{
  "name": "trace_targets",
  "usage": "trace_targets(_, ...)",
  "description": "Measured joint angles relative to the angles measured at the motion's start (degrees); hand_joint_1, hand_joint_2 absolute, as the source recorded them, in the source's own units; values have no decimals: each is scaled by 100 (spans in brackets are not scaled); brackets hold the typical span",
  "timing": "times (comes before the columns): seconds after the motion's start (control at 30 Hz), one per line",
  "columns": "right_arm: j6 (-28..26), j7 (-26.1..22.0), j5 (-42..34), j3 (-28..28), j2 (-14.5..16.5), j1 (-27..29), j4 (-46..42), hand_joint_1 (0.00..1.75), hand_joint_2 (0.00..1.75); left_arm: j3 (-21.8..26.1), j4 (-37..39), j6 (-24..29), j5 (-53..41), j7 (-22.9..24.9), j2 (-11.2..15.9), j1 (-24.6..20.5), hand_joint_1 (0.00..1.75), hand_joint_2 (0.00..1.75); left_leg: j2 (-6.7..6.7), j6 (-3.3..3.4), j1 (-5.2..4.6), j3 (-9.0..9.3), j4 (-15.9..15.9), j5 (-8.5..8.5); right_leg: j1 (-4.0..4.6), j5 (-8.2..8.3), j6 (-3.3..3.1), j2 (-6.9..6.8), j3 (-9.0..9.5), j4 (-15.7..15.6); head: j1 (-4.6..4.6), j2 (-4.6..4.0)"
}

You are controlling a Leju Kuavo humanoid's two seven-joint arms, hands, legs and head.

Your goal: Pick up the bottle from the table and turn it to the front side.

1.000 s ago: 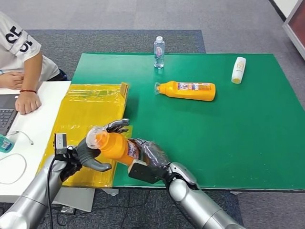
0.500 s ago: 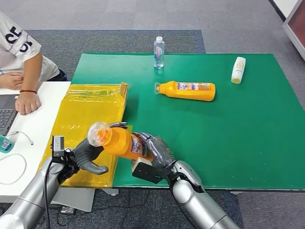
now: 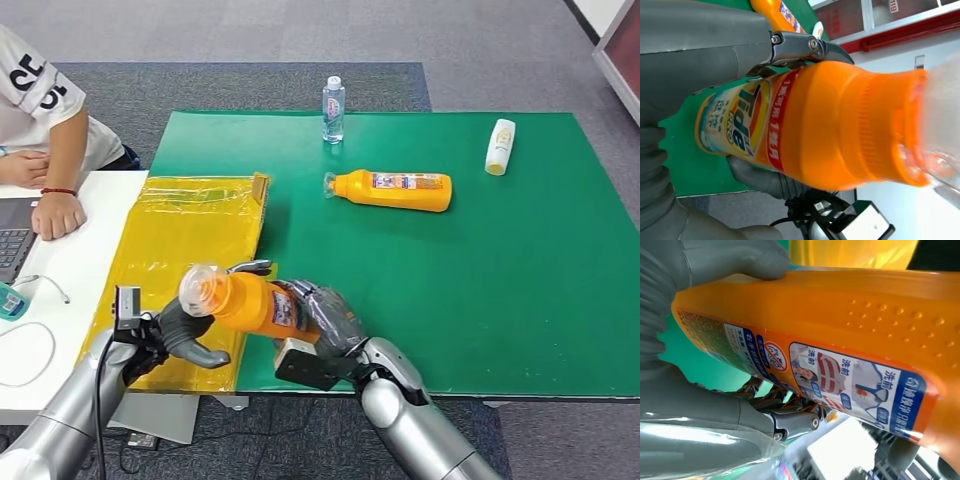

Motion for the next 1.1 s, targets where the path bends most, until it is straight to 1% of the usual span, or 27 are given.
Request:
trace_targets(0.2, 175, -126, -183, 2, 0, 11, 4, 175, 175, -34, -1, 31, -12, 0, -1, -25, 0, 175, 0, 0, 0, -1, 0, 0, 0, 1, 0, 0, 0, 0, -1, 0)
trace_targets(0.7, 244, -134, -195, 34, 0, 24, 4, 175, 175, -95, 1, 60, -14, 0, -1, -35, 0, 175, 0, -1, 0, -3, 0, 0, 0, 1, 0, 0, -3, 0, -1, 0)
trace_targets(1.1, 236, -118, -103, 181, 30, 28, 4, 175, 175, -142, 59, 75, -31, 0, -1, -141, 0, 175, 0, -1, 1, -6, 0, 2, 1, 1, 0, 0, -6, 0, -1, 0)
